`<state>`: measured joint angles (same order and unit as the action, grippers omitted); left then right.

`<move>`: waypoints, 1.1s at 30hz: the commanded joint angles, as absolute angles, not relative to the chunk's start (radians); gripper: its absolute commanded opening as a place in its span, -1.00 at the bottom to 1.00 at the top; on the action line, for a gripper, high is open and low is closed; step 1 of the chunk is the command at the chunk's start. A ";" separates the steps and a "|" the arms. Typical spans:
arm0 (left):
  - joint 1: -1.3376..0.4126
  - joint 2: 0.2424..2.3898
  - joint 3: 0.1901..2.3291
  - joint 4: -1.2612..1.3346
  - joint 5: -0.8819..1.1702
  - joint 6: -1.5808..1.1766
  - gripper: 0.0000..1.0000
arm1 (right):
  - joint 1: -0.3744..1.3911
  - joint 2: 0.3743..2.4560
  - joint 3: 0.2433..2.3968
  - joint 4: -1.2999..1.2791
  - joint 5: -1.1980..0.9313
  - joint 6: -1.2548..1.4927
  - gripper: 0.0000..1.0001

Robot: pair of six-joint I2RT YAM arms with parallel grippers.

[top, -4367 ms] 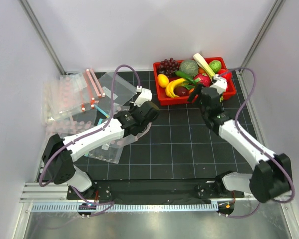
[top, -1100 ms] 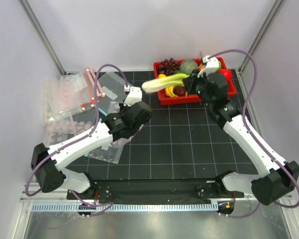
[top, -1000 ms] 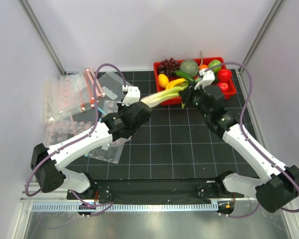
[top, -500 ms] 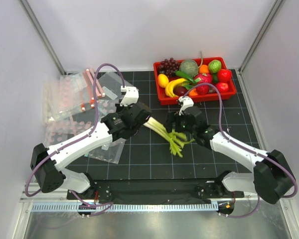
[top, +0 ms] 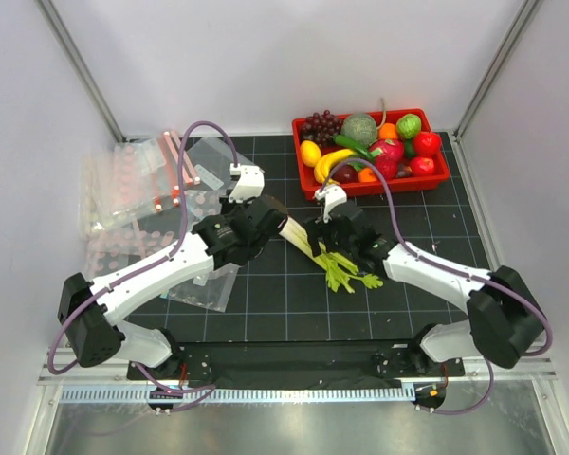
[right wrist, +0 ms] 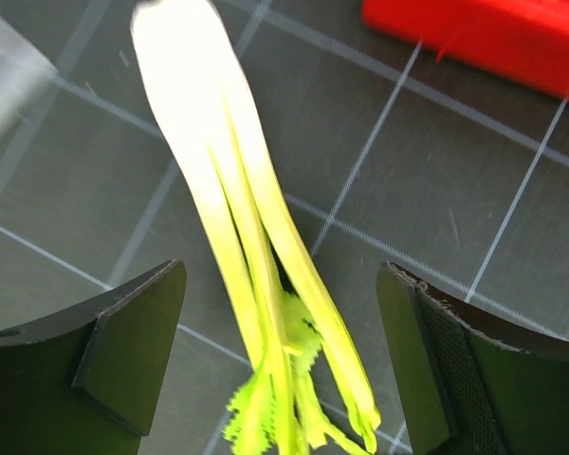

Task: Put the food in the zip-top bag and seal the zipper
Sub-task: Place the fake vegetable at the center of the board, then pick up the fake vegetable at the center of the board.

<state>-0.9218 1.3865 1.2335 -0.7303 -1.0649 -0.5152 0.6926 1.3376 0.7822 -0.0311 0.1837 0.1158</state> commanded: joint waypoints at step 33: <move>-0.930 1.373 1.210 -0.667 -1.066 -0.502 -0.99 | 0.699 1.447 0.928 -0.159 -0.080 0.129 -0.98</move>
<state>-0.9253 1.3769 1.2098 -0.7162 -1.0569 -0.5114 0.6937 1.5387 0.9104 -0.1631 -0.0154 0.0795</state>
